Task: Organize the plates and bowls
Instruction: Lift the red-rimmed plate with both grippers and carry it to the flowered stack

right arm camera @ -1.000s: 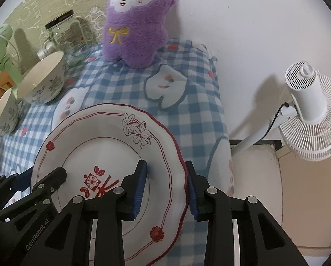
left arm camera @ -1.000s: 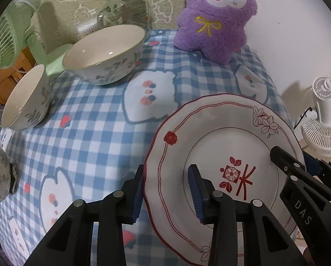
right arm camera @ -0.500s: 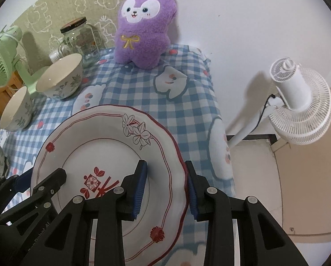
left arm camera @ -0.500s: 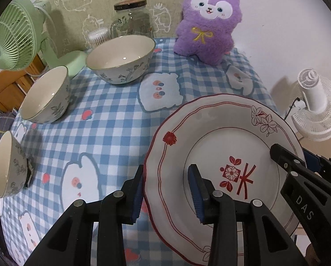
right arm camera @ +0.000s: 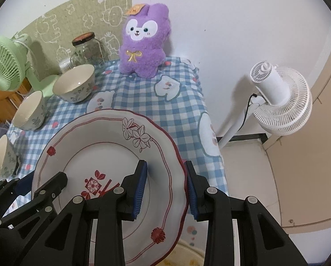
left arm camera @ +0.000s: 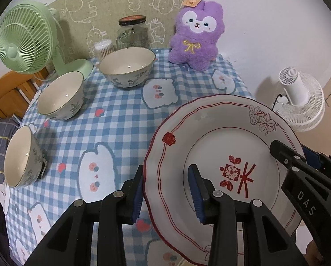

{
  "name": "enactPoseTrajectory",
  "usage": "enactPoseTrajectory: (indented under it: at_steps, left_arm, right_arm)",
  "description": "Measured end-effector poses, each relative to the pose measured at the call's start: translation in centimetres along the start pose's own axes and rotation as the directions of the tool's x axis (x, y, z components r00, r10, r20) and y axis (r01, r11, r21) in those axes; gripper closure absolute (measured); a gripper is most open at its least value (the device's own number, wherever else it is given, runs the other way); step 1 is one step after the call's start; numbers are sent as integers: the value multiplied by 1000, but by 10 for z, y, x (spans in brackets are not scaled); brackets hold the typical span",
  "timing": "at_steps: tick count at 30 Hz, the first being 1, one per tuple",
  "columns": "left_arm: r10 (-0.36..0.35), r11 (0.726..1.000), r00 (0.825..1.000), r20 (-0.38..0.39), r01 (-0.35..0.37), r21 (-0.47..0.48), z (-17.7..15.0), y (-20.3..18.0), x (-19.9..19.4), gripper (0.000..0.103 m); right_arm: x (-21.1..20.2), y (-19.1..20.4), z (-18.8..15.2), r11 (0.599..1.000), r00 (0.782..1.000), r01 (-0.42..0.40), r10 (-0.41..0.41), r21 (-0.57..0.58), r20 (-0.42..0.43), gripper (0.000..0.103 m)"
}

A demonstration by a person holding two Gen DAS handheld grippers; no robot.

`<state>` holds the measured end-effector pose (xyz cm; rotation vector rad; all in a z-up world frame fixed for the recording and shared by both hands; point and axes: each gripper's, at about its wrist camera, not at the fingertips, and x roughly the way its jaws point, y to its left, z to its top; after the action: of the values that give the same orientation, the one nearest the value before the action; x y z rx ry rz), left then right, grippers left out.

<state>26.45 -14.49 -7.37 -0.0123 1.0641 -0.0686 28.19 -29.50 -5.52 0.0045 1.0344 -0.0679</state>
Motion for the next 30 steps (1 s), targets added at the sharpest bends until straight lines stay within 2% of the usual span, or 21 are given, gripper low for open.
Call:
enactPoseTrajectory:
  at_steps: [12,30]
  left_arm:
    - [-20,999,999,29,19,39,-28,3,-36,65]
    - [-60,990,998,-4,60,129,-81,-17,-39,65]
  right_arm:
    - [-42,3,-29,999,999,18,-18,27,29,66]
    - [-57,-15,-97,990,995,99,-98,104,-19,66]
